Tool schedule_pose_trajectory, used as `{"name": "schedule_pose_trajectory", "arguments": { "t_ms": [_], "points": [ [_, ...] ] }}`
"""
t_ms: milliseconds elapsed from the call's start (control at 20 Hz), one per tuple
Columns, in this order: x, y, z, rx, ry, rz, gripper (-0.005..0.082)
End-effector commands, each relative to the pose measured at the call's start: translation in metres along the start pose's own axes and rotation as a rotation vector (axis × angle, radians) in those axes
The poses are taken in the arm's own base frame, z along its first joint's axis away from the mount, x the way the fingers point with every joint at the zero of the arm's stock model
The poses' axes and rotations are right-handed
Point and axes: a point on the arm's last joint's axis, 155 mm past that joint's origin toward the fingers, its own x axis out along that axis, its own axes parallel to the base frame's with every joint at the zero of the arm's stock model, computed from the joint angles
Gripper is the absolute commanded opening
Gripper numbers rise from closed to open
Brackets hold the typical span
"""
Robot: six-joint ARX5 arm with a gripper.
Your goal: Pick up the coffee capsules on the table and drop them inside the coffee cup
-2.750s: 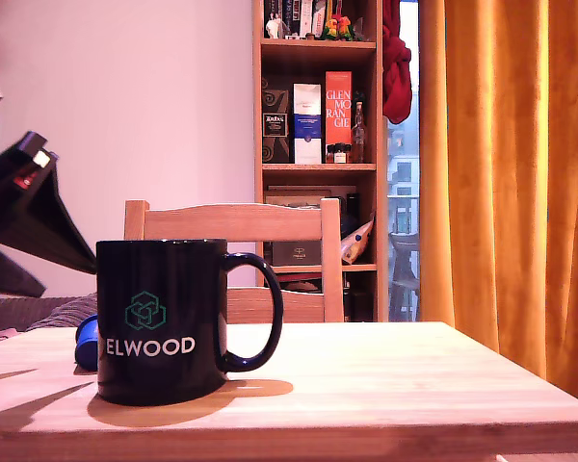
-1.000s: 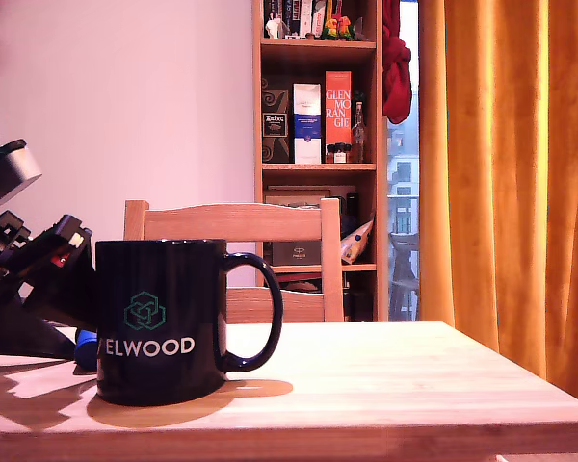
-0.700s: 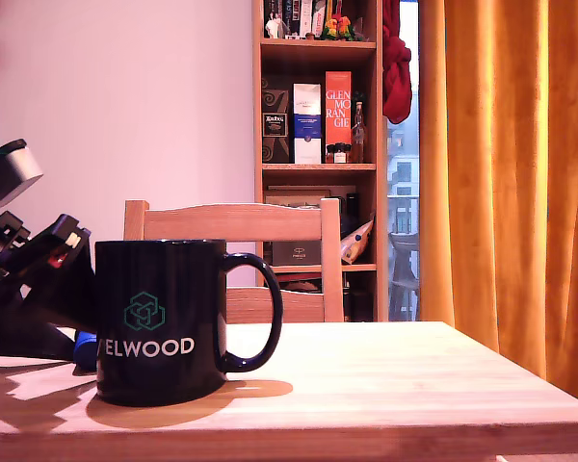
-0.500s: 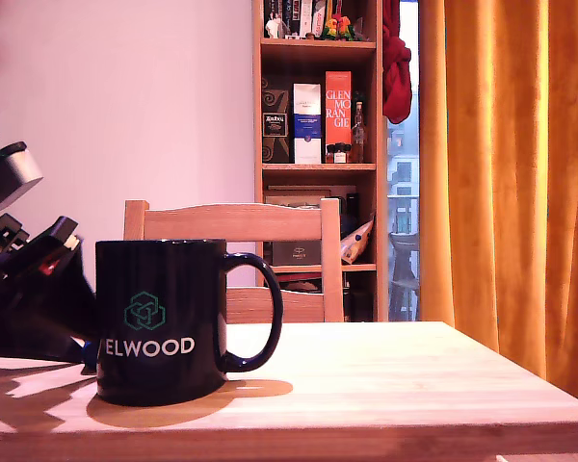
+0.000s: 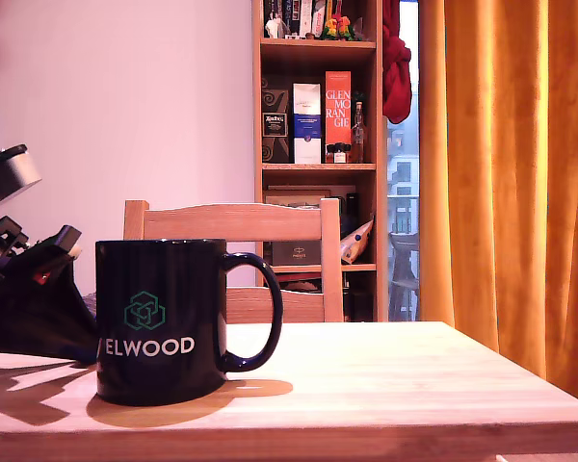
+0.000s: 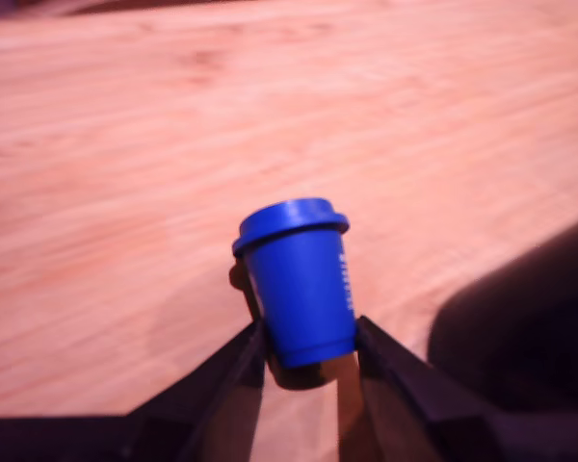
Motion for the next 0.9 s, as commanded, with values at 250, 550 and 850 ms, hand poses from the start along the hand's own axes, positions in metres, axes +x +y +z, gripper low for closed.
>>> {"name": "schedule_pose_trajectory", "arguments": {
  "t_ms": [250, 550, 850],
  "points": [
    [0.001, -0.001, -0.009, 0.002, 0.015, -0.009, 0.0252],
    [-0.005, -0.02, -0.007, 0.006, 0.016, -0.098, 0.0252],
    [-0.029, -0.031, 0.017, 0.037, -0.06, -0.107, 0.0252]
  ]
}}
